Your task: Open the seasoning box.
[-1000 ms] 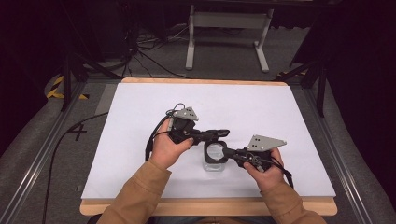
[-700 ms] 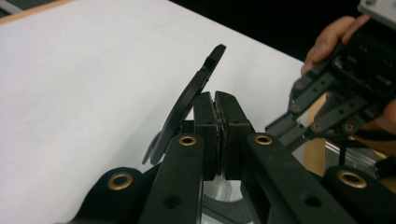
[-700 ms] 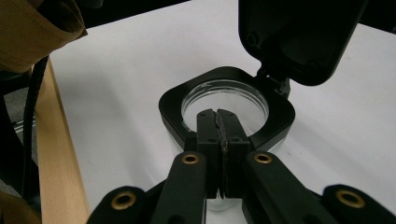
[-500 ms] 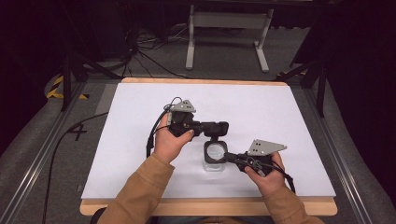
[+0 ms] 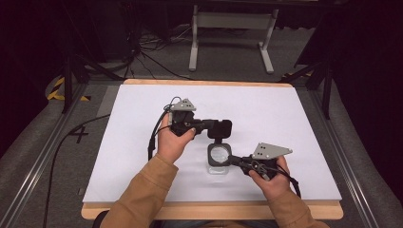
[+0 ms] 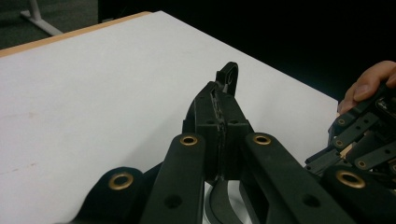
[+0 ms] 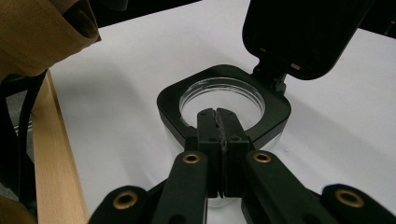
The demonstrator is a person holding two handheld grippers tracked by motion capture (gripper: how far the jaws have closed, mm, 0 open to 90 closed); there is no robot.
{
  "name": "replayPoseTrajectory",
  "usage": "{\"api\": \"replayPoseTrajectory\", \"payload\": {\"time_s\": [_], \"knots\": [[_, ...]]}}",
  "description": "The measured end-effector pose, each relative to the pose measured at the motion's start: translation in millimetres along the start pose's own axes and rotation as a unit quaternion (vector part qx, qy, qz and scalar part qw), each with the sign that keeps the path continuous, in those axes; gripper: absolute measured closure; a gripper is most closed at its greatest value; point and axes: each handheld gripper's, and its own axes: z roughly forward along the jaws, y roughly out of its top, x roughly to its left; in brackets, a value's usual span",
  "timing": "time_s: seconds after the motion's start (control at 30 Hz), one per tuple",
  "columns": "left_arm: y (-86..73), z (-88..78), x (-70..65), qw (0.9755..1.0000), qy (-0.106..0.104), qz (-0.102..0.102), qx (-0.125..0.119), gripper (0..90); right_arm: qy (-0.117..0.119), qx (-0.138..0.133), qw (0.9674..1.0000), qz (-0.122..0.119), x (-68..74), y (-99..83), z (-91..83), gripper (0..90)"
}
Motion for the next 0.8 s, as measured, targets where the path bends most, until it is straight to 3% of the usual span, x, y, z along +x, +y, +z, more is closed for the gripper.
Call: {"api": "replayPoseTrajectory", "payload": {"time_s": [0.33, 0.53, 0.8], "knots": [[-0.1, 0.6, -2.0, 1.0000, 0.001, 0.000, -0.003, 87.7, -0.001, -0.001, 1.0000, -0.002, 0.5, 0.1, 0.3, 89.5], [2.1, -8.2, -4.4, 0.9999, 0.007, 0.014, -0.004, 79.9, -0.006, 0.011, 0.9998, -0.013, 0.7, 2.9, -3.4, 86.6], [-2.3, -32.4, -7.0, 0.9993, 0.034, 0.011, 0.010, 65.8, -0.020, -0.010, 0.9997, -0.008, -12.9, 14.8, -20.9, 79.6]]}}
